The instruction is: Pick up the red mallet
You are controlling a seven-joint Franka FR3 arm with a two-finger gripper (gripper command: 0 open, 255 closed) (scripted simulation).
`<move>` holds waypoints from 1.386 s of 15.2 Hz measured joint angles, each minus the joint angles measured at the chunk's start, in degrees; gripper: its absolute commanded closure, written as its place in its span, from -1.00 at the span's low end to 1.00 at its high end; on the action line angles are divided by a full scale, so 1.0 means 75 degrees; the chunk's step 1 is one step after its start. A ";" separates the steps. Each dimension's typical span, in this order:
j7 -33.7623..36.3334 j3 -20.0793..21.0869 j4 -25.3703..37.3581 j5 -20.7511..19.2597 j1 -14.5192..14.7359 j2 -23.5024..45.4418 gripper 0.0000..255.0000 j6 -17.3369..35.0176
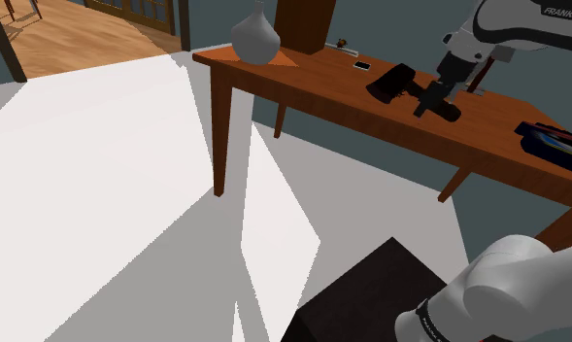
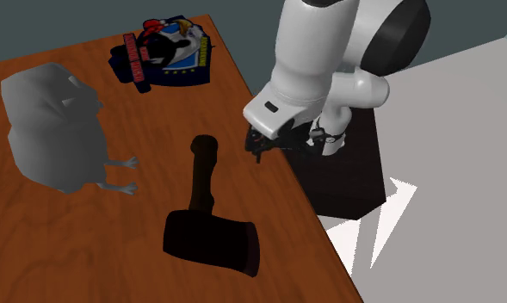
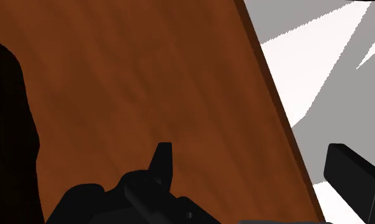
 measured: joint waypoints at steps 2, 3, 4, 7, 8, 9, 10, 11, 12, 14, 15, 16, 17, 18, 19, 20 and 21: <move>-0.0614 -0.0414 0.0443 0.0090 0.0060 0.0346 -1.00 0.0052; -0.0914 -0.0617 0.0715 0.0175 0.0113 0.0574 -1.00 0.0071; -0.1208 -0.0815 0.0965 0.0273 0.0164 0.0796 -1.00 0.0099; -0.2149 -0.1452 0.1931 0.0723 0.0329 0.1600 -1.00 0.0042; -0.2493 -0.1698 0.2317 0.0952 0.0383 0.1956 -1.00 0.0017; -0.2840 -0.1927 0.2671 0.1192 0.0415 0.2288 -1.00 -0.0026; -0.3182 -0.2137 0.3010 0.1424 0.0417 0.2564 -1.00 -0.0119; -0.3572 -0.2394 0.3381 0.1737 0.0398 0.2948 -1.00 -0.0166; -0.3936 -0.2608 0.3800 0.2071 0.0356 0.3326 -1.00 -0.0304; -0.4471 -0.2874 0.4297 0.2586 0.0224 0.3886 -1.00 -0.0404; -0.4539 -0.2887 0.4279 0.2637 0.0213 0.3932 -1.00 -0.0350; -0.4568 -0.2884 0.4187 0.2645 0.0216 0.3932 -1.00 -0.0255; -0.4596 -0.2886 0.4100 0.2654 0.0214 0.3935 -1.00 -0.0164; -0.4606 -0.2880 0.3971 0.2639 0.0220 0.3909 -1.00 -0.0054; -0.4596 -0.2863 0.3807 0.2595 0.0236 0.3848 -1.00 0.0070; -0.4591 -0.2851 0.3674 0.2561 0.0246 0.3800 -1.00 0.0172; -0.4598 -0.2847 0.3571 0.2539 0.0247 0.3767 -1.00 0.0252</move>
